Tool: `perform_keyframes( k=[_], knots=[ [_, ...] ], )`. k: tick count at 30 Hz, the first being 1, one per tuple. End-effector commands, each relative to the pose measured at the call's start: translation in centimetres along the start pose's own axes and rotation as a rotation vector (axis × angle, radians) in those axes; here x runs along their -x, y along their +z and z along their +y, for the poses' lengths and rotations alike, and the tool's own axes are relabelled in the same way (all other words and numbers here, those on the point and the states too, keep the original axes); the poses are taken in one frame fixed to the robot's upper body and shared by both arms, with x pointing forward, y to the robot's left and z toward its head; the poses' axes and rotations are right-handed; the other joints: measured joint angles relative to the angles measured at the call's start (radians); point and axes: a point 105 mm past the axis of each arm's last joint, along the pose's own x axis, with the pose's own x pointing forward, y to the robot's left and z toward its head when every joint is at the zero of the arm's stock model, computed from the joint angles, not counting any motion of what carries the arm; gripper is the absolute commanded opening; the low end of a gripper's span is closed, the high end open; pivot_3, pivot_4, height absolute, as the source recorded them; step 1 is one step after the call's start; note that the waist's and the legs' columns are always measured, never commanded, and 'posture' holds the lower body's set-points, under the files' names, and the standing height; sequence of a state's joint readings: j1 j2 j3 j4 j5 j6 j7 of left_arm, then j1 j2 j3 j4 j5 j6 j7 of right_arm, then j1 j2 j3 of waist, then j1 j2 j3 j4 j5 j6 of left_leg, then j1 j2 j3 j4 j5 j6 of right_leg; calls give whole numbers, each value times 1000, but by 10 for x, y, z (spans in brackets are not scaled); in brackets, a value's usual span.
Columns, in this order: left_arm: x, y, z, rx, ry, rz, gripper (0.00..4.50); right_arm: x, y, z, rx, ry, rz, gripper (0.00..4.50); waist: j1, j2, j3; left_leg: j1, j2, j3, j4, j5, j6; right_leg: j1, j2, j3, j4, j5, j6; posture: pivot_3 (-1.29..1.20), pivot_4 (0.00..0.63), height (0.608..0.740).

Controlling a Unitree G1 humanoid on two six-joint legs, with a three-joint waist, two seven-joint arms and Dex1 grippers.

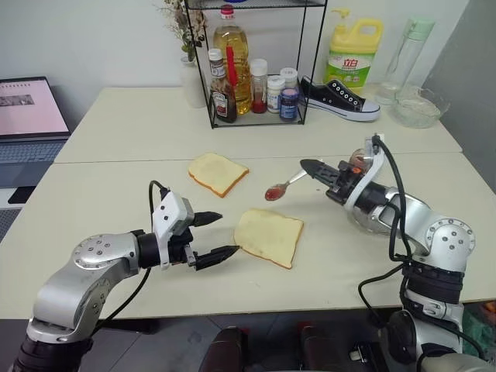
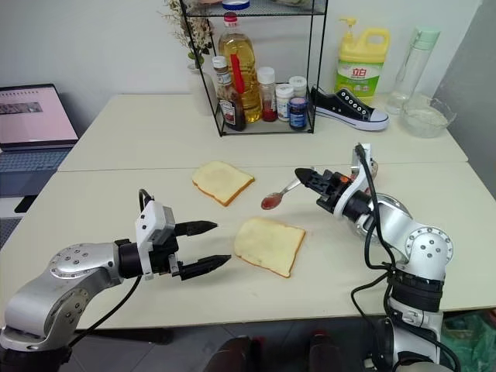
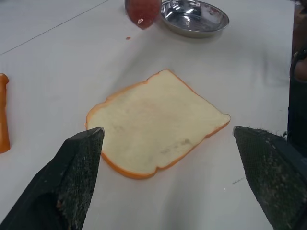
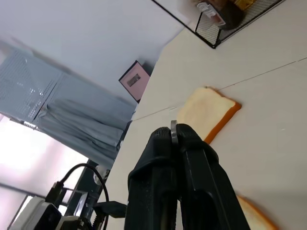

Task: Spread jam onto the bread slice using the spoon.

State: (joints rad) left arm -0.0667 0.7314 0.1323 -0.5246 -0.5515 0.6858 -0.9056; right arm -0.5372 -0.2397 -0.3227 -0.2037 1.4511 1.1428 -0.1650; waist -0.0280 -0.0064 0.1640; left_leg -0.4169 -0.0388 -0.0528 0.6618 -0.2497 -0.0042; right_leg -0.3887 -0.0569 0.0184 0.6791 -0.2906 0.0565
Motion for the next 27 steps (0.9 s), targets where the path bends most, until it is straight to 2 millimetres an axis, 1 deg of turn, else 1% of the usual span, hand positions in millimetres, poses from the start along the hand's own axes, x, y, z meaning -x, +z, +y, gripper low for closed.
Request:
perform_keyframes(
  k=[1,6,10,14,21,25,27],
  knots=[
    [6,7,-5,-38,15,-24,4500,-6,-17,14,149,34,68,51,-2,0,0,0,0,0,0,0,0,0,0,0,0,0,0,0,150,740],
    [6,-1,-6,-29,28,-11,4500,-16,-47,13,328,34,164,51,-2,0,0,0,0,0,-1,0,0,0,1,0,0,0,0,0,150,740],
    [5,-6,-6,-26,31,-5,4500,-23,-56,10,398,38,171,51,0,0,0,0,0,0,-1,0,0,0,0,0,0,0,0,0,150,740],
    [2,-8,-6,-24,30,-4,4500,-28,-58,5,451,35,168,51,0,0,0,0,0,-1,-1,0,0,0,0,-1,0,0,0,0,150,740],
    [-2,-6,-2,-32,30,-10,4500,-19,-73,-11,586,4,248,51,0,0,0,0,0,-1,0,0,0,0,0,-1,0,0,0,0,150,740],
    [-3,-6,1,-34,28,-9,4500,-12,-75,-15,630,-7,265,51,1,0,0,1,0,-1,-1,0,0,0,0,-1,0,0,0,0,150,740],
    [-4,-6,2,-35,26,-13,4500,-7,-72,-16,621,-21,259,51,2,-1,0,1,0,-1,0,0,0,0,0,-1,-1,0,0,0,150,740]
  ],
)
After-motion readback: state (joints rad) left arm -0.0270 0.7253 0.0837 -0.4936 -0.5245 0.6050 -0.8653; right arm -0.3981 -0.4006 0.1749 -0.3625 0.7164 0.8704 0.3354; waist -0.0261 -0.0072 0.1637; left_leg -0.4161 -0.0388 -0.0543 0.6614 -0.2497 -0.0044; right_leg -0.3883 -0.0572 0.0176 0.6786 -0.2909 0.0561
